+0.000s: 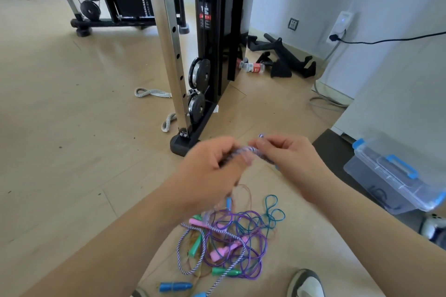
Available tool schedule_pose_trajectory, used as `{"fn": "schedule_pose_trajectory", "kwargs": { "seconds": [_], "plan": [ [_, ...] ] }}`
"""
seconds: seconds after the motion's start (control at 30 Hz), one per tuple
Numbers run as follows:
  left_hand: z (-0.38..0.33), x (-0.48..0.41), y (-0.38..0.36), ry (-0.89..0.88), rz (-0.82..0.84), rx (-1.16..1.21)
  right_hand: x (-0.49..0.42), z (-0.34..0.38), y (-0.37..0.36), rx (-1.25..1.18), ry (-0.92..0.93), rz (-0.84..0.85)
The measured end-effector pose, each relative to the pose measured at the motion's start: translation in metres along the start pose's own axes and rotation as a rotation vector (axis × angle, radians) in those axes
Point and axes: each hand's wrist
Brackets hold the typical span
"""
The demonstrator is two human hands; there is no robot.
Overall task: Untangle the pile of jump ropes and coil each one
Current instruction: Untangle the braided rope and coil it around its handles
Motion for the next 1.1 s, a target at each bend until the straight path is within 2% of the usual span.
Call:
{"fn": "schedule_pose_trajectory", "kwargs": {
  "seconds": [0.1, 0.17, 0.23, 0.3, 0.37, 0.43, 0.5, 0.57, 0.63, 0.7, 0.73, 0.83, 0.9, 0.97, 1.03, 1.1],
  "plan": [
    [0.008, -0.011, 0.015, -0.137, -0.256, -0.071, 0.009, 0.013, -0.004, -0.135, -0.109, 0.266],
    [0.016, -0.018, 0.021, -0.098, -0.319, -0.169, 0.014, 0.023, -0.006, -0.245, -0.173, 0.365],
    [0.025, -0.022, 0.019, 0.049, -0.245, -0.197, 0.017, 0.031, -0.008, -0.408, -0.229, 0.371],
    [0.032, -0.02, 0.011, 0.161, -0.096, -0.27, 0.017, 0.037, -0.011, -0.633, -0.295, 0.314],
    [0.032, -0.01, -0.006, 0.183, 0.056, -0.388, 0.014, 0.039, -0.013, -0.819, -0.349, 0.232],
    [0.028, 0.0, -0.021, 0.137, 0.158, -0.508, 0.011, 0.038, -0.015, -0.854, -0.357, 0.12],
    [0.022, 0.006, -0.027, 0.091, 0.206, -0.545, 0.009, 0.03, -0.017, -0.682, -0.293, 0.009],
    [0.013, 0.008, -0.024, 0.061, 0.233, -0.529, 0.007, 0.02, -0.018, -0.288, -0.145, -0.066],
    [0.003, 0.007, -0.015, 0.074, 0.238, -0.366, 0.006, 0.012, -0.016, 0.043, 0.005, -0.088],
    [-0.004, 0.005, -0.005, 0.085, 0.162, -0.102, 0.005, 0.007, -0.012, 0.18, 0.078, -0.062],
    [-0.005, 0.003, 0.0, 0.057, 0.084, -0.014, 0.006, 0.008, -0.01, 0.175, 0.08, -0.023],
    [0.004, -0.008, 0.012, -0.077, -0.208, -0.04, 0.013, 0.02, -0.009, -0.083, -0.036, 0.214],
    [0.012, -0.015, 0.019, -0.098, -0.317, -0.102, 0.018, 0.029, -0.01, -0.269, -0.12, 0.329],
    [0.02, -0.019, 0.02, -0.037, -0.299, -0.083, 0.019, 0.034, -0.012, -0.434, -0.186, 0.345],
    [0.027, -0.019, 0.012, 0.085, -0.203, -0.054, 0.019, 0.04, -0.013, -0.603, -0.244, 0.324],
    [0.035, -0.014, -0.004, 0.148, -0.103, -0.143, 0.018, 0.043, -0.013, -0.747, -0.292, 0.293]
  ]
}}
Point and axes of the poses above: each hand's wrist, its own x-axis away from the middle knuckle, its own y-axis out of the back of the hand, z = x × y, and after that the axes turned 6 degrees about -z, right-handed
